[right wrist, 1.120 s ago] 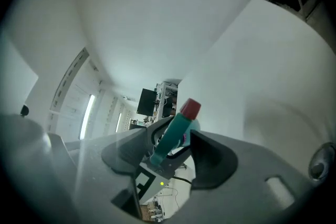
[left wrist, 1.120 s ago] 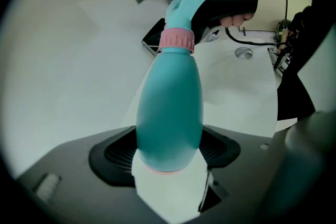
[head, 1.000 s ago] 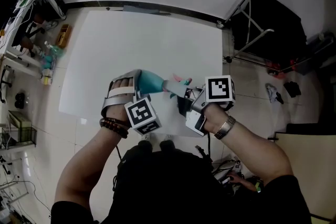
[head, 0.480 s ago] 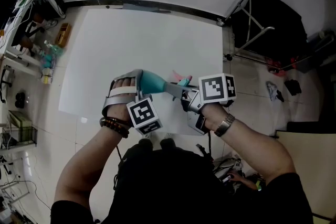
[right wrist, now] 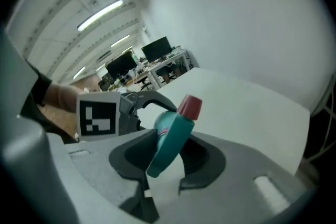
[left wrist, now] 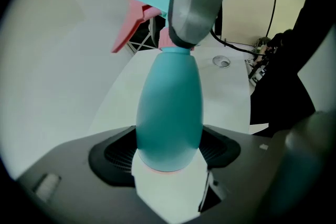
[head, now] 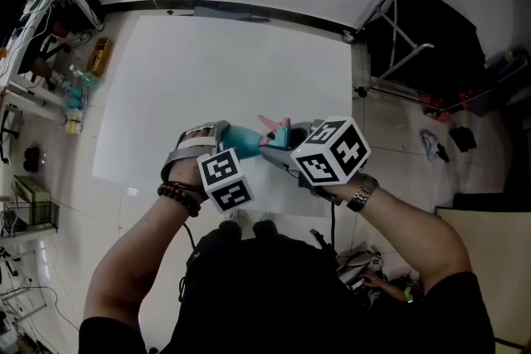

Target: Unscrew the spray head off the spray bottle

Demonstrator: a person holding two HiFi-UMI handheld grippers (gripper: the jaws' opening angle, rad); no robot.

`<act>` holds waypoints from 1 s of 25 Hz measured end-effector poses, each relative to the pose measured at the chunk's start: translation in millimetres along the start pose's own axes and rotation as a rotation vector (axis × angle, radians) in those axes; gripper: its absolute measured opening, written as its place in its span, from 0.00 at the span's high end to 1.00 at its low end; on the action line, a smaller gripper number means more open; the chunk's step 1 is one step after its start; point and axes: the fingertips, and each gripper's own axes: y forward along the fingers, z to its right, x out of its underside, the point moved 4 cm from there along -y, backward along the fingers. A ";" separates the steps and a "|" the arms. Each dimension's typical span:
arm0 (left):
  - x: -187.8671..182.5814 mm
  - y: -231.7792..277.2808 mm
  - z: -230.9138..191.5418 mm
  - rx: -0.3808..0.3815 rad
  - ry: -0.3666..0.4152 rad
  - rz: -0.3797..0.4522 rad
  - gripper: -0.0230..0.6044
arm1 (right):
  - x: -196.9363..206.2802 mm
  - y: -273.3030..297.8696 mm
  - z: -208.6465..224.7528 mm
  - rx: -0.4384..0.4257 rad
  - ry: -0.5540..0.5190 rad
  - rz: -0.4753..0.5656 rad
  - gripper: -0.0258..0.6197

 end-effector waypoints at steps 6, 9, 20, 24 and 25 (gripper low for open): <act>-1.7 -2.9 10.2 0.096 0.024 0.020 0.34 | 3.1 -0.2 -24.3 0.033 -0.509 -0.146 0.78; 2.5 -2.7 16.6 0.177 0.025 0.046 0.34 | 8.9 -3.8 -35.3 0.000 -0.769 -0.177 0.78; 23.8 2.3 16.7 0.172 -0.007 0.057 0.34 | 5.1 -14.7 -42.1 -0.019 -0.887 -0.135 0.78; 31.8 5.2 14.0 0.176 -0.054 0.063 0.34 | 1.0 -23.8 -43.9 -0.026 -0.865 -0.097 0.78; 34.0 5.7 12.5 0.177 -0.071 0.067 0.34 | -1.2 -27.8 -43.6 -0.027 -0.854 -0.081 0.78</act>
